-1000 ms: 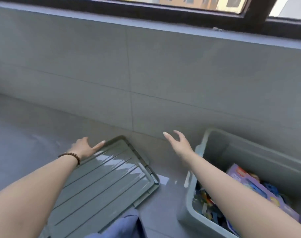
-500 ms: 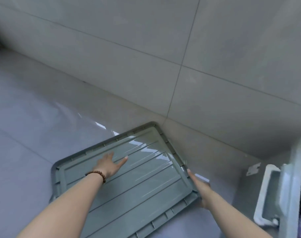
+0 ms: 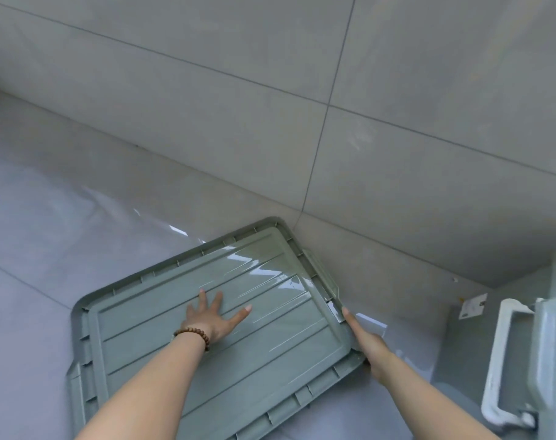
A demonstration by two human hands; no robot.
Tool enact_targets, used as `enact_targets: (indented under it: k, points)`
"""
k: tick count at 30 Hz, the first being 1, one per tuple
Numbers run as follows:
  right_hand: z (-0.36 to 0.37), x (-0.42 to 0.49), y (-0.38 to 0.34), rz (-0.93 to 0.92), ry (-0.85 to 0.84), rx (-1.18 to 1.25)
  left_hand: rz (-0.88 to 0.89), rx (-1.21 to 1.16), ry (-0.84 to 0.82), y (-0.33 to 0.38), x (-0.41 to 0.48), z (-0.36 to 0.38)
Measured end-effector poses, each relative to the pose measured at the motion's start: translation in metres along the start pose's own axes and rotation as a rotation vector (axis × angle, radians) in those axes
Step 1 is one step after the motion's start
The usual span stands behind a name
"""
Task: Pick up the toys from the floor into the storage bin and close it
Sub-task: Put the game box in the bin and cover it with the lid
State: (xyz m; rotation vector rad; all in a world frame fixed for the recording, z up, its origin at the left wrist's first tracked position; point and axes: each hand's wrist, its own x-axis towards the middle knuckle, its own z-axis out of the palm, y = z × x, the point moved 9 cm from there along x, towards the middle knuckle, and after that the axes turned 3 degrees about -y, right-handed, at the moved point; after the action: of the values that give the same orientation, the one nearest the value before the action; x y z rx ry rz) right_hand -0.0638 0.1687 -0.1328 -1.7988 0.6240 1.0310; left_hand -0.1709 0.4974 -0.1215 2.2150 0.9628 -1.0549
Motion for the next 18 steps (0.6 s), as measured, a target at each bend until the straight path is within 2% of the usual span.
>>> enact_targets:
  k: [5, 12, 18]
  points:
    - [0.011, -0.013, -0.02, -0.155, -0.143, -0.189, -0.01, -0.018, -0.008, -0.002, -0.004, -0.007]
    - [0.006, -0.073, -0.06, -0.343, -0.121, -0.054, 0.08, -0.018, 0.123, 0.017, -0.048, -0.056]
    - [-0.05, -0.176, -0.11, -0.515, 0.011, -0.06, 0.17, -0.026, 0.315, 0.037, -0.158, -0.136]
